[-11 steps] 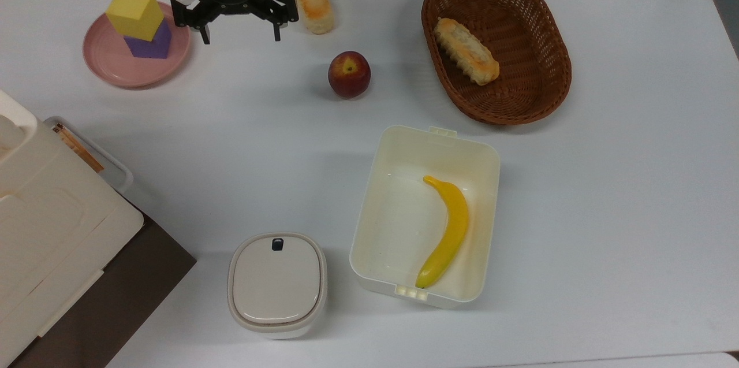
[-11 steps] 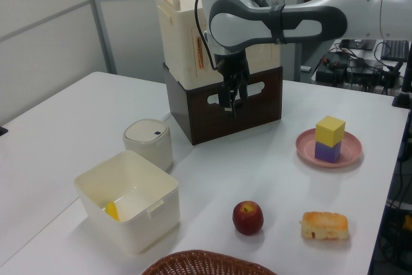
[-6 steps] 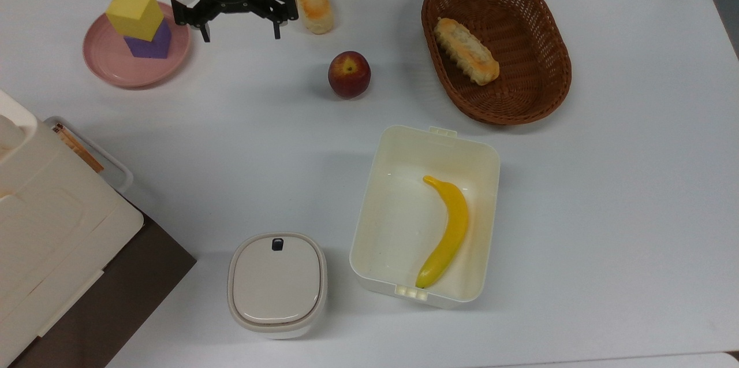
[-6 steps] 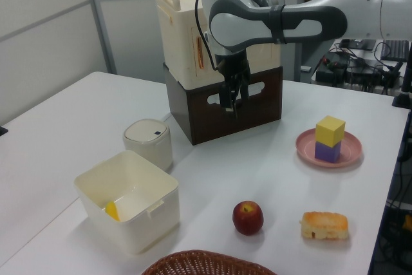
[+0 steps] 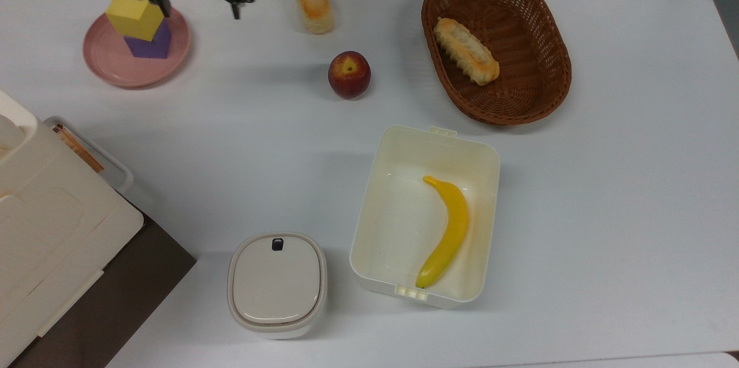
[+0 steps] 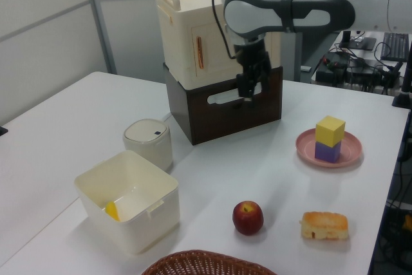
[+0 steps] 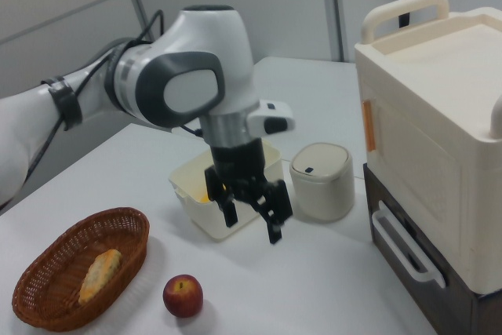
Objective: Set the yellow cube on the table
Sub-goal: 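Move the gripper over the yellow cube stacked on the purple cube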
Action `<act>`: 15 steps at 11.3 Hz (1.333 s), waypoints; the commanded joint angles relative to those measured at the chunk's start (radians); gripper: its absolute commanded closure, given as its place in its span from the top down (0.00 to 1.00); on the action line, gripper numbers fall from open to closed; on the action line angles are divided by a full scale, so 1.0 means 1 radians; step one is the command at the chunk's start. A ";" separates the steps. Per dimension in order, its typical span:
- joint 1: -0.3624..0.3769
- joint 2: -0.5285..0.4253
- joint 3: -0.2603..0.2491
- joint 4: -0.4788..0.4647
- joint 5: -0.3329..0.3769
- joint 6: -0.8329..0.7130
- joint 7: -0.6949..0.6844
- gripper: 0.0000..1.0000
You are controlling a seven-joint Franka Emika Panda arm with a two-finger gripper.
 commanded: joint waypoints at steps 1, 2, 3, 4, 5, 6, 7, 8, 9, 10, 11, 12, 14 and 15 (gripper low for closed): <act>-0.080 -0.010 -0.001 -0.033 0.005 -0.063 -0.031 1.00; -0.115 -0.009 -0.001 -0.045 0.005 -0.066 -0.071 1.00; -0.152 -0.006 -0.001 -0.053 0.005 -0.069 -0.110 1.00; -0.187 -0.003 -0.001 -0.065 0.004 -0.071 -0.140 1.00; -0.218 0.002 -0.001 -0.070 -0.002 -0.071 -0.177 1.00; -0.243 0.013 -0.003 -0.090 -0.007 -0.072 -0.217 1.00; -0.260 0.022 -0.012 -0.101 -0.009 -0.072 -0.239 1.00; -0.272 0.043 -0.023 -0.102 -0.009 -0.072 -0.240 1.00; -0.274 0.063 -0.037 -0.102 -0.012 -0.071 -0.237 1.00; -0.274 0.086 -0.050 -0.102 -0.021 -0.069 -0.234 1.00; -0.274 0.103 -0.064 -0.102 -0.031 -0.069 -0.234 1.00; -0.274 0.118 -0.075 -0.102 -0.038 -0.069 -0.234 1.00; -0.274 0.143 -0.077 -0.102 -0.050 -0.069 -0.228 1.00; -0.274 0.149 -0.077 -0.104 -0.053 -0.069 -0.227 1.00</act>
